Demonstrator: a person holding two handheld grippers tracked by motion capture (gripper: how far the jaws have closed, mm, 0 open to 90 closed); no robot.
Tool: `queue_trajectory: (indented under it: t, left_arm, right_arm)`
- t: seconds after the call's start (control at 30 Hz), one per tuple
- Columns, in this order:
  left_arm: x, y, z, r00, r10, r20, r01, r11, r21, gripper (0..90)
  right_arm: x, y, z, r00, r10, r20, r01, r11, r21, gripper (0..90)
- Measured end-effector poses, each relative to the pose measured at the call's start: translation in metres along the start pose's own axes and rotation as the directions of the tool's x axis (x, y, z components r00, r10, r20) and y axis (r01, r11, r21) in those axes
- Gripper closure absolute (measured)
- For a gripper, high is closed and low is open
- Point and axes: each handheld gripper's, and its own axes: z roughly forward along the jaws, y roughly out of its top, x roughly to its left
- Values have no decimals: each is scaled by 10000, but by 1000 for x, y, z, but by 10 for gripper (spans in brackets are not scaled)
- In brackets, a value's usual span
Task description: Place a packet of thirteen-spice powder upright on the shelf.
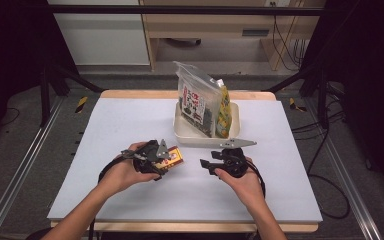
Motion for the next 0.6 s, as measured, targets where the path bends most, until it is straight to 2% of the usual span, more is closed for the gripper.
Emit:
queue_trajectory:
  t: [0.1, 0.23, 0.3, 0.43, 0.6]
  left_arm:
    - [-9, 6, 4, 9993, 374, -25, -374, 9992, -127, 322]
    - [-18, 9, 7, 9978, 654, -107, -659, 9963, -555, 321]
    - [-21, 8, 9, 9963, 839, -169, -849, 9940, -692, 321]
    - [-25, 7, 9, 9944, 1033, -225, -1049, 9901, -930, 321]
    - [-27, 7, 7, 9943, 1020, -303, -1048, 9881, -1123, 321]
  right_arm:
    - [2, 1, 3, 9999, 34, -155, -33, 10000, 92, 434]
    - [5, 2, 7, 9985, 144, -520, -137, 9998, 149, 427]
    - [9, 4, 10, 9988, -2, -498, 20, 9994, 357, 418]
    - [15, 8, 18, 9976, 128, -679, -89, 9983, 579, 415]
    - [16, 11, 30, 9949, 427, -916, -355, 9963, 788, 412]
